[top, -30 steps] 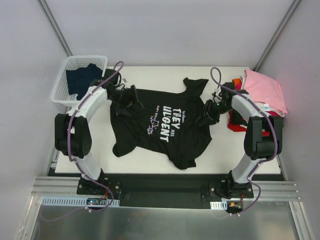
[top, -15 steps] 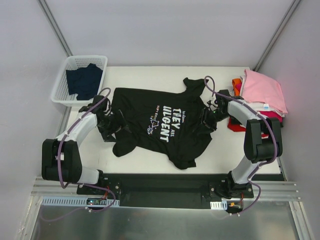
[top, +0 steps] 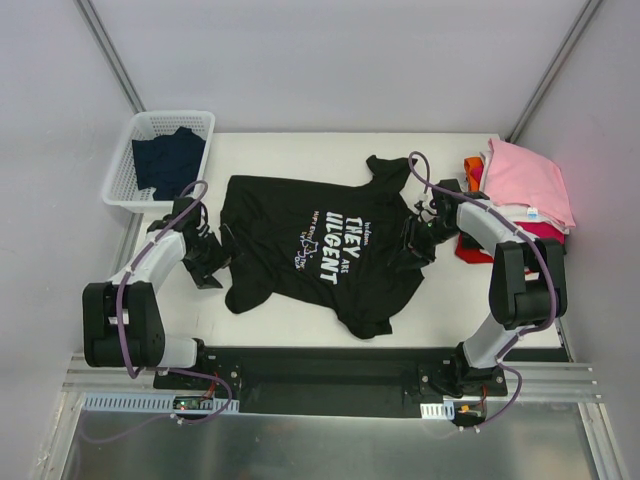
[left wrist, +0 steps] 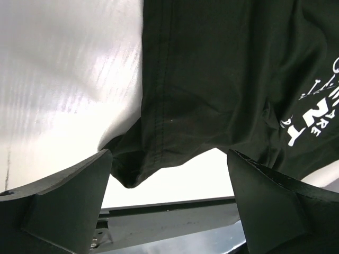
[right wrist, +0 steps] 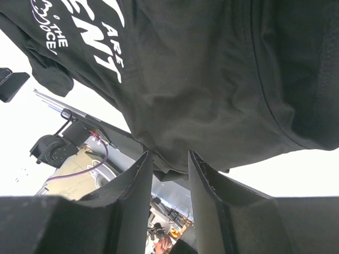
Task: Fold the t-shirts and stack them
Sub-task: Flatten out the tshirt
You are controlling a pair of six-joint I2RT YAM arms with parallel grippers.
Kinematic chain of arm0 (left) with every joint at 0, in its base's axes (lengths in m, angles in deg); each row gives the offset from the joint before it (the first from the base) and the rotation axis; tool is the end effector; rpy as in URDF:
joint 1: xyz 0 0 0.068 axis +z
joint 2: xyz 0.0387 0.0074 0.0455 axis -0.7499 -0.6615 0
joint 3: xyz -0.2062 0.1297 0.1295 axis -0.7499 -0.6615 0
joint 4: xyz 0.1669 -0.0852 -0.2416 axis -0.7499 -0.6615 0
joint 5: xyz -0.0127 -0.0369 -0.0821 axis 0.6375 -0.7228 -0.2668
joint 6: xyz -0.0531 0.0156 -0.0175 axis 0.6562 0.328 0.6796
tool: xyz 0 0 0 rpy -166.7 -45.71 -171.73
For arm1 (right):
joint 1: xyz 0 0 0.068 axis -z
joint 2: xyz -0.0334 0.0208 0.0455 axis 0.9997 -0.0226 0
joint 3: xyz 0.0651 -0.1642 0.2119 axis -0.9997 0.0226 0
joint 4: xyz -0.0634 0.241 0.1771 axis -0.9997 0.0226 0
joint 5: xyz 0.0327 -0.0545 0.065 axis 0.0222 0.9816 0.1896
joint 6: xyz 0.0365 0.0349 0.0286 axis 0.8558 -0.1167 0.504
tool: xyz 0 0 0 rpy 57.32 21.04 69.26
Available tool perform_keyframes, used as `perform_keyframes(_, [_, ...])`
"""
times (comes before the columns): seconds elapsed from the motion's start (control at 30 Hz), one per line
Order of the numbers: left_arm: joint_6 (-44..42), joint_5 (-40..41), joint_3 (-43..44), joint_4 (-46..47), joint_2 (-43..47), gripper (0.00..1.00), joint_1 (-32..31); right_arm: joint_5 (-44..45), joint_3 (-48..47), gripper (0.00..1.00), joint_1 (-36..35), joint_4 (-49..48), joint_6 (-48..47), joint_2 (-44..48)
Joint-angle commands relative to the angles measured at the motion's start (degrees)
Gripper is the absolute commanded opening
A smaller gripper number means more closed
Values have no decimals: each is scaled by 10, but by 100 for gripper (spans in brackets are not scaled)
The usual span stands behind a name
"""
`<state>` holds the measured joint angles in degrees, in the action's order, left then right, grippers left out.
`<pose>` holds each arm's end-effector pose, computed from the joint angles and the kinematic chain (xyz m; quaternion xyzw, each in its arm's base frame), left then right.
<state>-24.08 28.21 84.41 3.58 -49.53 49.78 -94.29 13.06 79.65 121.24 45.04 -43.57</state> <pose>0.2927 -0.0061 0.1720 -0.2482 0.9374 -0.1914 0.1517 0.3441 0.0790 0.1713 -0.0448 0.9467 0.3128 0.0633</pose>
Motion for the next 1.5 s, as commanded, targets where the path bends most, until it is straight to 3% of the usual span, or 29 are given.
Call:
perform_keyframes(0.0, [-14, -60, -25, 23, -8, 90, 1, -2, -20, 36, -4, 21, -16, 8])
perform_keyframes(0.3, [-8, -53, -48, 42, -14, 89, 1, 5, -22, 35, -3, 24, -18, -4])
perform_keyframes(0.4, [-12, -55, -38, 45, -22, 64, 0, 7, -16, 35, -4, 25, -17, -4])
perform_keyframes(0.43, [-14, -55, -35, 45, -25, 53, 1, 8, -15, 35, -3, 25, -18, -3])
perform_keyframes(0.47, [-14, -55, -31, 44, -27, 36, 0, 9, -14, 35, -3, 24, -17, -3])
perform_keyframes(0.5, [-14, -55, -28, 44, -30, 28, 1, 11, -14, 35, -3, 24, -17, -3])
perform_keyframes(0.57, [-15, -58, -25, 44, -32, 14, 0, 12, -15, 35, -4, 24, -16, -4])
perform_keyframes(0.7, [-18, -59, -25, 42, -25, 5, 1, 14, -22, 34, -3, 25, -10, -8])
perform_keyframes(0.87, [-19, -60, -9, 19, -2, 4, 1, 14, -32, 34, -6, 25, -8, -16])
perform_keyframes(1.23, [-49, -6, 104, -131, 67, 8, 1, 16, -38, 34, -24, 21, -4, -30])
perform_keyframes(1.47, [-71, 32, 89, -181, 114, 11, 2, 20, -27, 34, -24, 20, -10, -21])
